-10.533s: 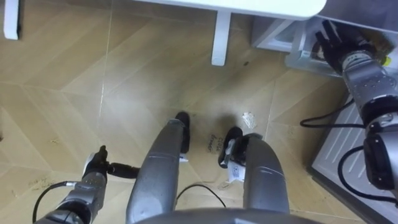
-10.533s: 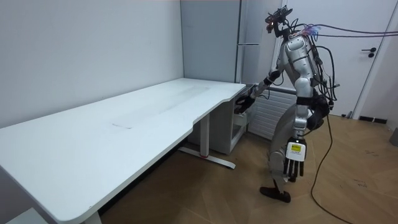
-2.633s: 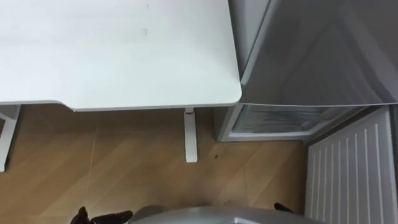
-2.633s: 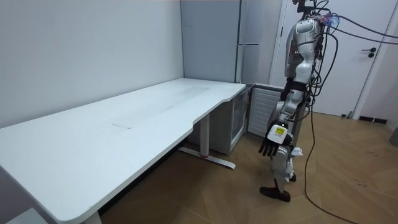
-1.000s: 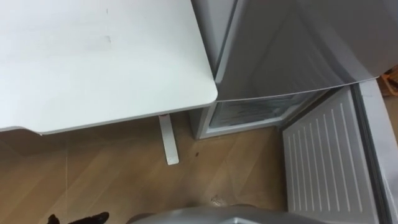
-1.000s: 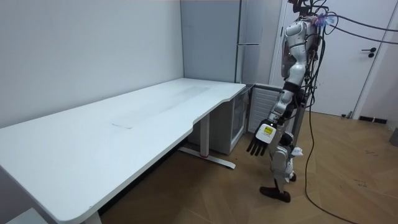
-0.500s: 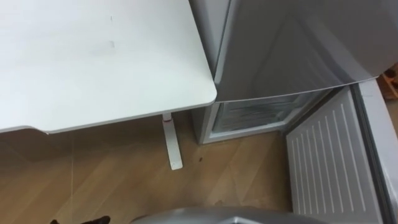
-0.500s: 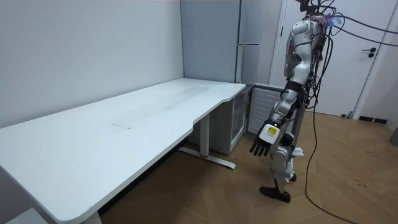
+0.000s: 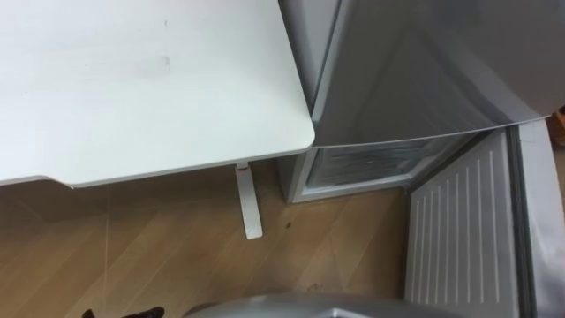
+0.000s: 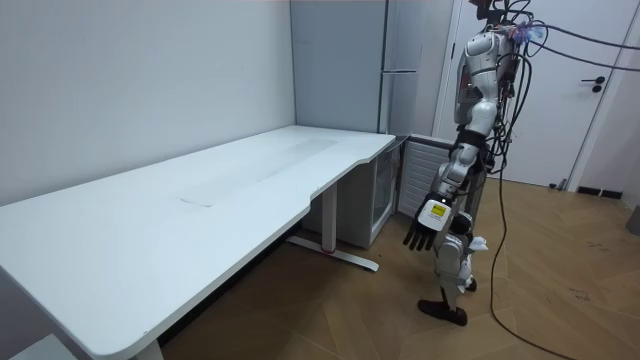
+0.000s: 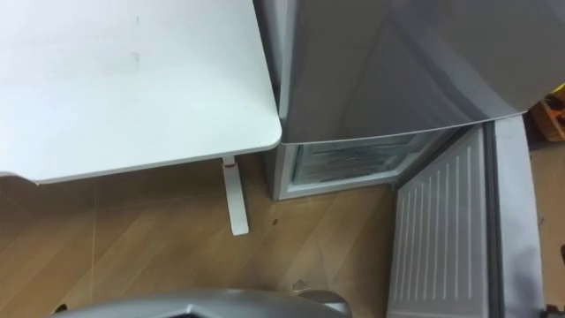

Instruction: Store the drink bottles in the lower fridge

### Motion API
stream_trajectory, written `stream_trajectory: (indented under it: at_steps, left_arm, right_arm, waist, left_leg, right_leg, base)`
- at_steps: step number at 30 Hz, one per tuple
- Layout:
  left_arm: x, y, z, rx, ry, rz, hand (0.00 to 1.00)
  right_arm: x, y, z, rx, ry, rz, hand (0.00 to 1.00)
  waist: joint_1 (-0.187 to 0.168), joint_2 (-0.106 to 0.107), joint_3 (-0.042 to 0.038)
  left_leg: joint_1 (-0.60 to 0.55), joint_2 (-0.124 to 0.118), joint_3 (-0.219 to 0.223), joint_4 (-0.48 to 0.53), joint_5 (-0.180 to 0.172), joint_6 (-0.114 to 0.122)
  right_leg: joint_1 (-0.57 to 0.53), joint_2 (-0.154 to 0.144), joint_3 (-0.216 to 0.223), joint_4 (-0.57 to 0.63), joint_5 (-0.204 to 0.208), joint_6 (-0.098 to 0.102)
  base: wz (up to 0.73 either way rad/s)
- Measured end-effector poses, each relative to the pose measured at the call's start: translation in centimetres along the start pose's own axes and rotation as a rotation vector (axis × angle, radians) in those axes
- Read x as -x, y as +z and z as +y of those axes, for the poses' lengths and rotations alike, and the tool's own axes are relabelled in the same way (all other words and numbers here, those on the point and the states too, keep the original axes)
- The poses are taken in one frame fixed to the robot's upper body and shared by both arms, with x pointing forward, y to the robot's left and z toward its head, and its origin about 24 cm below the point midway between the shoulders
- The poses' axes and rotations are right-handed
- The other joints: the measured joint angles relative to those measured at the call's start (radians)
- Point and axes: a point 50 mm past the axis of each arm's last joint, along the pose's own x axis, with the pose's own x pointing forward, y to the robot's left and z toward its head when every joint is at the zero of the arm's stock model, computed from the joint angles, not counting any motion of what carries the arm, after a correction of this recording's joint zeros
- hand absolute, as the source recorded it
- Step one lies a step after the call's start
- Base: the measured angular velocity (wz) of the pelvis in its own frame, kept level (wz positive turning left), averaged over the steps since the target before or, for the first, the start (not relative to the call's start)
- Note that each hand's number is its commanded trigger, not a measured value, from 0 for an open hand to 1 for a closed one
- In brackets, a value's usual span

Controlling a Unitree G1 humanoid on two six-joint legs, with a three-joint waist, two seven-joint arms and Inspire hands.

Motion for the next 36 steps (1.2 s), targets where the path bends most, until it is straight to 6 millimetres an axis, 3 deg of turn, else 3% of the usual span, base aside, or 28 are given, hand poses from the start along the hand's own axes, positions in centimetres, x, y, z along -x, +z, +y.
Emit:
stream_trajectory:
  at_steps: [12, 19, 27, 36]
  left_arm:
    - [0.0, -0.1, -0.4, -0.026, -0.007, 0.008, 0.0]
    - [0.0, 0.0, -0.9, -0.059, -0.03, 0.009, 0.0]
    - [0.1, -0.5, -1.9, -0.084, -0.062, 0.019, 0.0]
    - [0.1, -0.6, -2.2, -0.094, -0.064, 0.021, 0.0]
  right_arm:
    - [0.6, -1.8, 3.8, 0.141, 0.28, 0.055, 0.0]
    - [1.1, -4.2, 3.7, 0.186, 0.37, 0.131, 0.0]
    - [1.7, -5.9, 4.8, 0.188, 0.469, 0.183, 0.0]
    - [2.3, -8.4, 4.5, 0.156, 0.485, 0.257, 0.0]
  waist:
    - [0.021, -0.012, -0.0014]
    - [0.041, -0.015, -0.0025]
    - [0.047, 0.018, -0.0051]
    - [0.071, 0.036, 0.0003]
  left_leg:
    - [0.0, 0.0, -0.004, 0.004, 0.0, 0.0]
    - [-0.016, 0.0, -0.007, 0.012, 0.0, 0.0]
    - [-0.018, 0.0, -0.018, 0.02, -0.001, -0.001]
    - [-0.023, -0.001, -0.047, 0.032, -0.001, -0.001]
  right_leg:
    - [0.0, 0.0, -0.001, -0.001, 0.0, 0.0]
    - [0.0, 0.0, -0.006, 0.0, 0.0, 0.0]
    - [0.008, -0.001, -0.02, 0.001, 0.001, -0.001]
    - [0.022, -0.003, -0.054, -0.002, 0.001, -0.002]
  base:
    - [0.0]
    - [0.01]
    - [0.04]
    - [0.09]
